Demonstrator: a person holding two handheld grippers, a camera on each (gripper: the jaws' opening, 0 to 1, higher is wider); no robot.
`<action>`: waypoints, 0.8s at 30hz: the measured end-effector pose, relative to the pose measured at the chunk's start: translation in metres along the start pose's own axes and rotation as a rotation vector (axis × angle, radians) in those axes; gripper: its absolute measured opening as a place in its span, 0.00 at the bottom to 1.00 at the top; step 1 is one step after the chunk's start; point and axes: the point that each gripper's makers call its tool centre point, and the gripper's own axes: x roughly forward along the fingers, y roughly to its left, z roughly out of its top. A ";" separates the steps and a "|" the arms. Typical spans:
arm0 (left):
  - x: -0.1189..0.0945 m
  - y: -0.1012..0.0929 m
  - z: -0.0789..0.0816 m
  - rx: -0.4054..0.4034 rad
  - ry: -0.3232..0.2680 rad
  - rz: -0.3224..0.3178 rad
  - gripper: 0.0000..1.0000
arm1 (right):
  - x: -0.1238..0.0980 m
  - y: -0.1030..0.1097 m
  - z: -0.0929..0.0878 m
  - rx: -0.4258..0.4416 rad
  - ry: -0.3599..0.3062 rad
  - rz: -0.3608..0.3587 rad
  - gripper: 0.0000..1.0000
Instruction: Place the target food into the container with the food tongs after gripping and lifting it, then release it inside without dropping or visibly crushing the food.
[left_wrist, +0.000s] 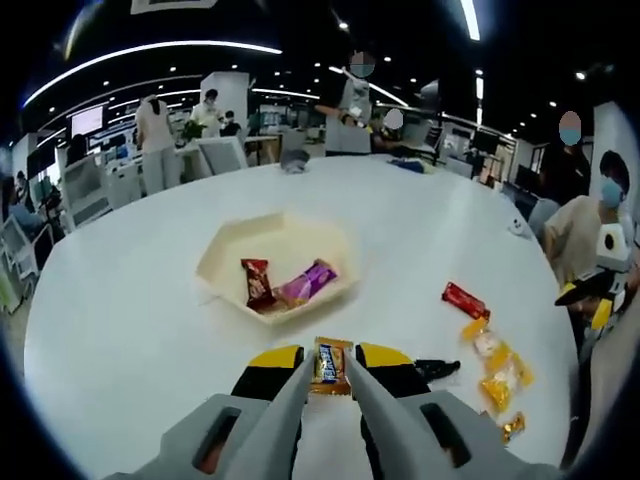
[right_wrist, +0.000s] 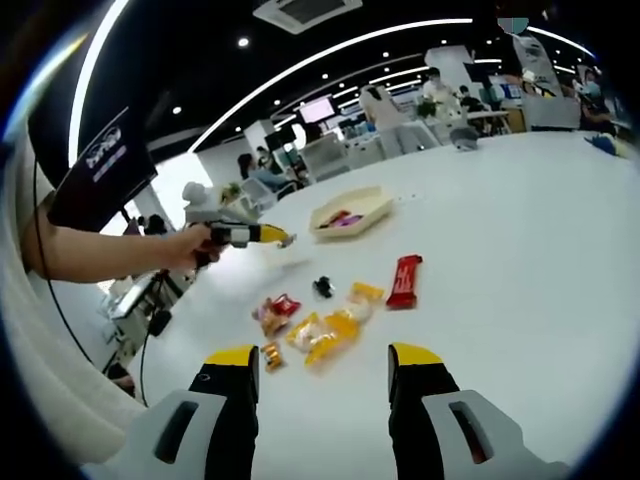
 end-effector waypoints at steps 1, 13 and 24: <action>0.001 -0.001 0.002 0.001 -0.001 0.000 0.18 | -0.001 0.000 0.000 0.001 -0.002 0.000 0.53; 0.006 -0.014 0.019 -0.001 -0.027 -0.005 0.18 | -0.011 0.000 -0.002 0.012 -0.016 -0.001 0.53; 0.017 -0.015 0.037 -0.022 -0.058 0.000 0.19 | -0.029 -0.008 -0.007 0.020 -0.027 -0.030 0.52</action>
